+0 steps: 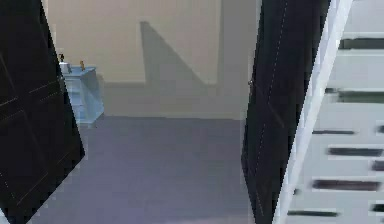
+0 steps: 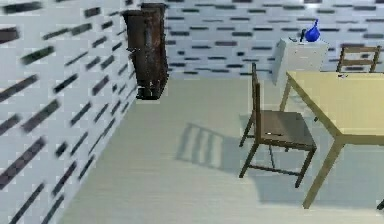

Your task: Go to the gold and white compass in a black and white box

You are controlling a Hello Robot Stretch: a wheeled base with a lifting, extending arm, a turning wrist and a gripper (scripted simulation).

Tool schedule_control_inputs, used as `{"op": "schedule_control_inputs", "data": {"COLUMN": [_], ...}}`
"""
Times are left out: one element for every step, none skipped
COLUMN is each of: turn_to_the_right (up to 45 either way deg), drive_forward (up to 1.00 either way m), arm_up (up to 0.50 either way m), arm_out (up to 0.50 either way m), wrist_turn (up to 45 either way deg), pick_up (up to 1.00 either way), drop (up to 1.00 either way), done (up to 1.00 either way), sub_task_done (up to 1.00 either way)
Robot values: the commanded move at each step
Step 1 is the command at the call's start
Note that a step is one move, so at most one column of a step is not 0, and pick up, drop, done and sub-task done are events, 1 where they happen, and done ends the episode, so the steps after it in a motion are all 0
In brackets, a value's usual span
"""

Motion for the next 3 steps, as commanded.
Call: {"op": "schedule_control_inputs", "data": {"turn_to_the_right": [3.0,0.0,0.0], "drive_forward": [0.00,1.00,0.60], "arm_up": [0.00,0.00,0.00], "arm_out": [0.00,0.00,0.00], "wrist_turn": [0.0,0.0,0.0], "pick_up": [0.00,0.00,0.00], "drop": [0.00,0.00,0.00], "done": [0.00,0.00,0.00], "sub_task_done": [0.00,0.00,0.00]}}
